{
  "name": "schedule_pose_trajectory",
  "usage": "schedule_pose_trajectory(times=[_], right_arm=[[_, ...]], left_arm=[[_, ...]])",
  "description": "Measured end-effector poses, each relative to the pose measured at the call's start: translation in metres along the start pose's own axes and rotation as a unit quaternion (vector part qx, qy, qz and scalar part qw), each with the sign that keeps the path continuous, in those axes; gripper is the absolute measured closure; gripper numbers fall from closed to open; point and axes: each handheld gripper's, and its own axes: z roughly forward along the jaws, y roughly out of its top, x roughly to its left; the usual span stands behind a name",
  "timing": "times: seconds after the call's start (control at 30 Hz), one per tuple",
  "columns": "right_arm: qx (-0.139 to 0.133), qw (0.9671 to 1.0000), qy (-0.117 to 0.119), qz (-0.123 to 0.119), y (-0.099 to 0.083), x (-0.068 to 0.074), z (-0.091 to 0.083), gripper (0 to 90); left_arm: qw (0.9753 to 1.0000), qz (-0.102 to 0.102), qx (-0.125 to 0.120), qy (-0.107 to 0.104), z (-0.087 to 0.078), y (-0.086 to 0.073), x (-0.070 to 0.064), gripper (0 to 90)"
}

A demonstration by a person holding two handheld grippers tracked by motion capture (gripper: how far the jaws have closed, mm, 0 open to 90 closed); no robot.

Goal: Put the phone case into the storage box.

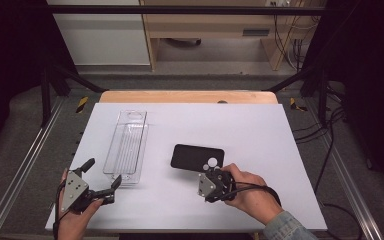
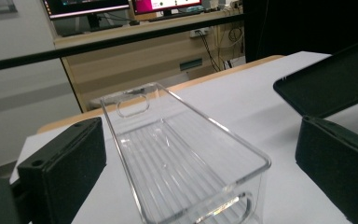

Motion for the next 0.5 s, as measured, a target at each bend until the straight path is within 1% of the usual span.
schedule_pose_trajectory(times=[0.03, 0.07, 0.1, 0.13, 0.17, 0.2, 0.23, 0.27, 0.3, 0.33, 0.37, 0.4, 0.47, 0.5], right_arm=[[0.000, 1.0000, 0.000, -0.002, 0.000, 0.000, 0.001, 87.6], [0.000, 1.0000, -0.001, -0.002, 0.000, 0.002, 0.002, 87.6], [0.000, 1.0000, -0.001, -0.002, 0.000, 0.002, 0.002, 87.6], [-0.002, 1.0000, 0.000, -0.007, 0.002, 0.003, 0.003, 87.6], [-0.009, 0.9997, -0.001, -0.021, 0.003, 0.001, 0.004, 87.6], [-0.005, 0.9999, 0.000, -0.015, 0.004, 0.003, 0.004, 87.6], [-0.009, 0.9997, -0.001, -0.021, 0.005, 0.002, 0.004, 87.6], [-0.009, 0.9998, -0.001, -0.020, 0.006, 0.003, 0.004, 87.6], [-0.009, 0.9998, -0.001, -0.020, 0.006, 0.003, 0.004, 87.6], [-0.010, 0.9997, -0.003, -0.022, 0.008, 0.004, 0.005, 87.6], [-0.009, 0.9997, -0.003, -0.024, 0.008, 0.004, 0.006, 87.6], [-0.011, 0.9994, -0.003, -0.032, 0.008, 0.004, 0.006, 87.6], [-0.011, 0.9994, -0.004, -0.034, 0.009, 0.004, 0.007, 87.6], [-0.011, 0.9994, -0.004, -0.034, 0.009, 0.004, 0.007, 87.6]], left_arm=[[1.0000, 0.002, 0.000, -0.001, 0.001, 0.003, -0.001, 1.4], [0.9999, 0.012, 0.007, -0.007, 0.003, 0.009, -0.003, 1.4], [0.9999, 0.012, 0.007, -0.007, 0.003, 0.009, -0.003, 1.3], [0.9997, 0.018, 0.012, -0.012, 0.005, 0.012, -0.005, 1.3], [0.9990, 0.034, 0.022, -0.022, 0.008, 0.018, -0.009, 1.3], [0.9984, 0.046, 0.019, -0.026, 0.011, 0.022, -0.010, 1.3], [0.9980, 0.046, 0.026, -0.034, 0.012, 0.026, -0.013, 1.3], [0.9980, 0.046, 0.026, -0.034, 0.012, 0.026, -0.013, 1.3], [0.9974, 0.050, 0.028, -0.043, 0.014, 0.030, -0.014, 1.3], [0.9955, 0.067, 0.036, -0.056, 0.019, 0.038, -0.019, 1.3], [0.9942, 0.079, 0.039, -0.061, 0.021, 0.042, -0.022, 1.3], [0.9931, 0.088, 0.041, -0.066, 0.024, 0.045, -0.025, 1.3], [0.9905, 0.100, 0.042, -0.084, 0.030, 0.050, -0.031, 1.3], [0.9905, 0.100, 0.042, -0.084, 0.030, 0.050, -0.031, 1.3]])
